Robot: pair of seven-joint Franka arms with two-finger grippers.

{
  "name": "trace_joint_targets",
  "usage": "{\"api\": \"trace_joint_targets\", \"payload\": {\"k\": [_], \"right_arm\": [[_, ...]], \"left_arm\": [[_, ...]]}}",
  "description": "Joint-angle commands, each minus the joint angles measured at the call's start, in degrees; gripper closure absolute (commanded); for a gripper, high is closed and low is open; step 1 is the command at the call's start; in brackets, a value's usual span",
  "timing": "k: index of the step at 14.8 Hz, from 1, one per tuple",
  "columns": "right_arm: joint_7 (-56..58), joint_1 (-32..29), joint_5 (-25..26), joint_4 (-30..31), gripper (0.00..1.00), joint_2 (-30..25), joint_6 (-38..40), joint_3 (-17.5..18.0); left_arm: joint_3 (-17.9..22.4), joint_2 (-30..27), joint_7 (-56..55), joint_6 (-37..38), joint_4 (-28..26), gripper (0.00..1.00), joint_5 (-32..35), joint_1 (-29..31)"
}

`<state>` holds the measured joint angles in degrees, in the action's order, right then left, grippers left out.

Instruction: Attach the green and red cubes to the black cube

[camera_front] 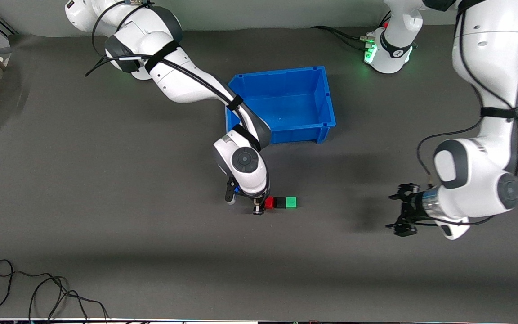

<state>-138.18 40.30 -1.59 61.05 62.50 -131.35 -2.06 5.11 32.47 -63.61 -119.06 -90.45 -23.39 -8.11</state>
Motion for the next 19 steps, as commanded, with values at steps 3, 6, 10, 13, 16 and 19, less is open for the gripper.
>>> {"api": "trace_joint_targets", "payload": {"k": [3,6,10,13,16,19], "right_arm": [[-1.7,0.7,1.1,-2.1,1.0,1.7,2.1,0.0],[-0.7,0.7,2.4,-2.1,0.01,1.6,2.1,0.0],[0.1,0.1,3.5,-2.4,0.0,1.2,2.1,0.3],[3.0,-0.2,3.2,-2.3,0.0,-0.9,2.2,0.3],[8.0,-2.9,2.1,-2.3,0.0,-5.8,7.2,1.6],[19.6,-4.5,-1.0,-2.3,0.0,-13.4,17.7,2.1]], "left_arm": [[0.2,-5.2,10.2,3.9,-2.5,0.0,3.1,4.4],[0.2,-8.5,19.1,6.8,-2.5,0.0,5.2,8.0],[0.2,-13.5,32.3,12.9,-2.4,0.0,12.0,11.6],[0.2,-17.0,39.4,16.3,-2.3,0.0,17.6,11.8],[0.0,-20.0,43.2,20.5,-0.6,0.0,20.4,11.5],[-0.3,-23.8,52.8,23.0,0.3,0.0,23.3,10.7]]}}
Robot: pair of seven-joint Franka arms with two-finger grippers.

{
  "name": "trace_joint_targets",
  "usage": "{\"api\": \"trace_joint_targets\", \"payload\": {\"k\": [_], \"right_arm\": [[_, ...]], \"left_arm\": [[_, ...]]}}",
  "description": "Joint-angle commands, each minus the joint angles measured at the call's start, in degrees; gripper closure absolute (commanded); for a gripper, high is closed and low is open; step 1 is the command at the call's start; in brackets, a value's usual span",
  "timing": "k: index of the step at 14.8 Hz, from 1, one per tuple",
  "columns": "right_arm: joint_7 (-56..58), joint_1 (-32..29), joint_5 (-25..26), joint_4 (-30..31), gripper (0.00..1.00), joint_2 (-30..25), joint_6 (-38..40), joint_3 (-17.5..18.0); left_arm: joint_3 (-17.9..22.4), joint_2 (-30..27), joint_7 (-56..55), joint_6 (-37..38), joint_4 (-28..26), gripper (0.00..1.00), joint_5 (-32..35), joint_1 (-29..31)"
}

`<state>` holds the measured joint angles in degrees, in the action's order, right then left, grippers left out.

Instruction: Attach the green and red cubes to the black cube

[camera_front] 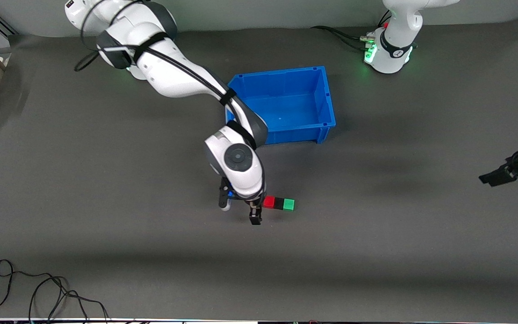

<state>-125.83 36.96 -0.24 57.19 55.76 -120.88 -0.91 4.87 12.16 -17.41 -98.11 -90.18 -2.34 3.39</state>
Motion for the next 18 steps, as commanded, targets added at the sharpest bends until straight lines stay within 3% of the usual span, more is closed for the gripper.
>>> {"api": "trace_joint_targets", "payload": {"k": [1,4,10,14,18], "right_arm": [[11.3,-2.3,-3.6,1.6,0.0,-9.3,11.1,1.0],[23.4,-6.1,-6.3,1.8,0.0,-17.7,21.4,1.0],[54.7,-16.2,-6.3,5.2,0.0,-32.3,41.7,0.6],[82.4,-23.3,-5.9,12.8,0.0,-40.5,44.8,-1.4],[105.5,-24.6,-5.6,16.7,0.0,-41.8,44.4,-7.5]], "left_arm": [[0.0,-5.2,11.7,3.3,-0.2,0.0,2.2,-0.8],[-0.3,-8.3,15.9,7.0,-0.3,0.0,2.1,-1.0],[-1.9,-14.0,18.0,7.6,-2.4,0.0,2.2,-2.7],[-4.2,-14.4,17.6,7.9,-1.2,0.0,2.2,-2.9],[-5.0,-12.3,16.6,7.7,-0.3,0.0,2.1,-5.4]]}}
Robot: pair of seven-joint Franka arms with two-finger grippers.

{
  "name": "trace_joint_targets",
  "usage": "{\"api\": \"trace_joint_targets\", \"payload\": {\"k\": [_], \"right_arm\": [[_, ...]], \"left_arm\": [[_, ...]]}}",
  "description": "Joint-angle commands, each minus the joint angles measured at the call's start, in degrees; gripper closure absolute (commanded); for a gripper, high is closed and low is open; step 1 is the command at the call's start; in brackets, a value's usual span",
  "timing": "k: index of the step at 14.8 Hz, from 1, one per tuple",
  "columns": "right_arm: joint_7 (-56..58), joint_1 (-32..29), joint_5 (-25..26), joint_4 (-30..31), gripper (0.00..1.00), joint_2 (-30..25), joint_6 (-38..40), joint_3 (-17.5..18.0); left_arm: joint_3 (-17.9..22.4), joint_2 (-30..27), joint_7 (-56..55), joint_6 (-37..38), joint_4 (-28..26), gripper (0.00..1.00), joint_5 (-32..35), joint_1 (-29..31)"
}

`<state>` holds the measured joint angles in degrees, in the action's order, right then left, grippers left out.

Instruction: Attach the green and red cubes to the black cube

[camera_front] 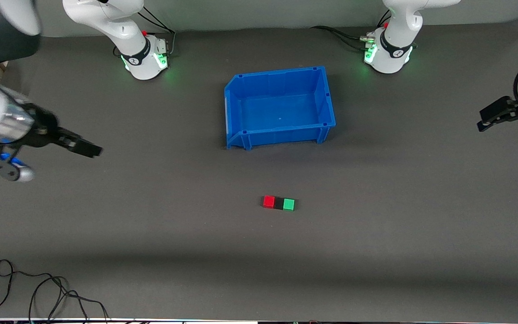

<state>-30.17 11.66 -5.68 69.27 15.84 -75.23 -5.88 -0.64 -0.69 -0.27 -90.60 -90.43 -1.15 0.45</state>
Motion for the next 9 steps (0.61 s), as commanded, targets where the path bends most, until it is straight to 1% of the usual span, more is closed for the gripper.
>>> {"api": "trace_joint_targets", "payload": {"k": [1,3,4,5,7,9], "right_arm": [[13.5,0.7,0.0,6.0,0.0,-1.9,-1.7,-3.5],[16.1,0.9,0.1,8.2,0.0,-2.2,-4.8,-4.4],[16.2,1.1,0.1,9.3,0.0,-3.3,-6.3,-4.4],[16.2,1.3,0.4,11.5,0.0,-4.2,-8.9,-4.4],[16.9,2.9,5.0,16.3,0.0,-6.9,-14.2,-4.2],[19.6,3.0,5.9,20.0,0.0,-9.1,-18.0,-4.5]], "left_arm": [[0.5,1.0,-0.9,0.3,0.5,0.0,0.9,-3.0],[0.8,1.3,-2.3,0.1,0.7,0.0,0.9,-4.1],[2.2,1.5,-3.0,-0.1,0.7,0.0,1.0,-5.2],[2.7,1.6,-3.0,-0.4,0.7,0.0,1.0,-5.4],[2.7,1.5,-2.8,-0.6,0.7,0.0,1.0,-5.1],[2.7,1.5,-2.3,-0.3,0.6,0.0,1.0,-5.1]]}}
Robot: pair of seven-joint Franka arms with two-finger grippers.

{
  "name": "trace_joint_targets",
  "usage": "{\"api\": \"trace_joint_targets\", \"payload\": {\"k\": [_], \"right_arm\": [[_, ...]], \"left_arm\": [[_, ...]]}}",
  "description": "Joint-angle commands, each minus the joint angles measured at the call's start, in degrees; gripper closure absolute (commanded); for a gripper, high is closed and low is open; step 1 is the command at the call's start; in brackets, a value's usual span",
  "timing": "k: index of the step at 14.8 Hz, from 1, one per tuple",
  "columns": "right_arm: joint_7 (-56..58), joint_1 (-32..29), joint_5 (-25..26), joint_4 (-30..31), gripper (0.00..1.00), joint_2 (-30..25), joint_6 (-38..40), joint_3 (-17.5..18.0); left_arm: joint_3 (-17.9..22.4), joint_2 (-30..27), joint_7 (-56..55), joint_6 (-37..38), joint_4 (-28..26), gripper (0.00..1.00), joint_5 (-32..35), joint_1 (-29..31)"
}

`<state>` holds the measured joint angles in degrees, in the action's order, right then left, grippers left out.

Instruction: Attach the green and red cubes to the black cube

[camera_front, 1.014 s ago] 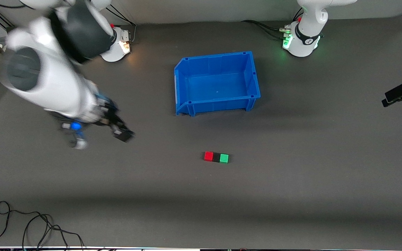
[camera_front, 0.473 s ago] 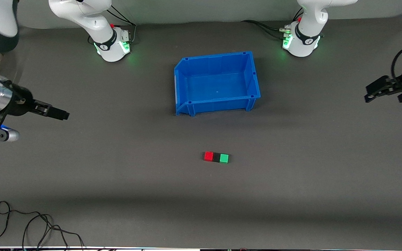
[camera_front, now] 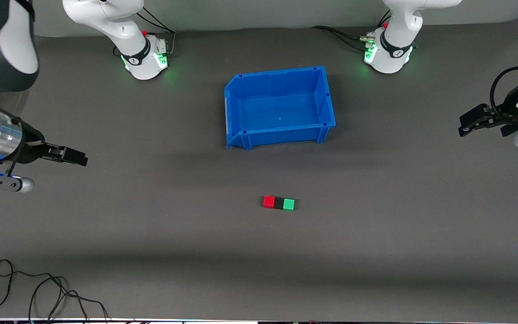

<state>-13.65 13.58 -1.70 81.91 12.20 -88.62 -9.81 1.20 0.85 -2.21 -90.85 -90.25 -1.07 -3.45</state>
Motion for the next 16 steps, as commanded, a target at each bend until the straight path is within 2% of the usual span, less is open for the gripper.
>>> {"api": "trace_joint_targets", "payload": {"k": [1,4,6,8,11,13,16], "right_arm": [[4.1,0.9,1.9,9.7,0.0,-6.8,-6.9,-0.7],[5.9,1.1,1.9,16.1,0.0,-10.6,-11.4,-1.5],[5.9,0.4,1.9,16.3,0.0,-10.8,-11.3,-1.3],[5.9,-3.1,2.0,15.6,0.0,-10.6,-9.8,0.6],[5.9,-5.6,2.0,12.7,0.0,-10.0,-8.4,1.2],[5.8,-7.8,2.1,11.1,0.0,-9.5,-6.5,3.6],[5.8,-8.0,2.5,7.7,0.01,-7.8,-4.6,4.7]], "left_arm": [[0.8,-0.1,-0.1,0.1,0.3,0.0,0.9,-1.1],[0.9,-0.1,2.9,0.7,0.3,0.0,1.0,-1.1],[0.9,-0.2,3.6,0.8,0.3,0.0,1.0,-0.9],[1.0,-0.2,3.8,0.9,0.2,0.0,1.3,-0.9],[0.9,-0.2,3.8,0.9,0.1,0.0,2.0,-1.0],[0.9,-0.1,3.8,1.4,0.2,0.0,2.0,-1.0],[0.9,-0.1,3.8,1.6,0.3,0.0,2.0,-1.0]]}}
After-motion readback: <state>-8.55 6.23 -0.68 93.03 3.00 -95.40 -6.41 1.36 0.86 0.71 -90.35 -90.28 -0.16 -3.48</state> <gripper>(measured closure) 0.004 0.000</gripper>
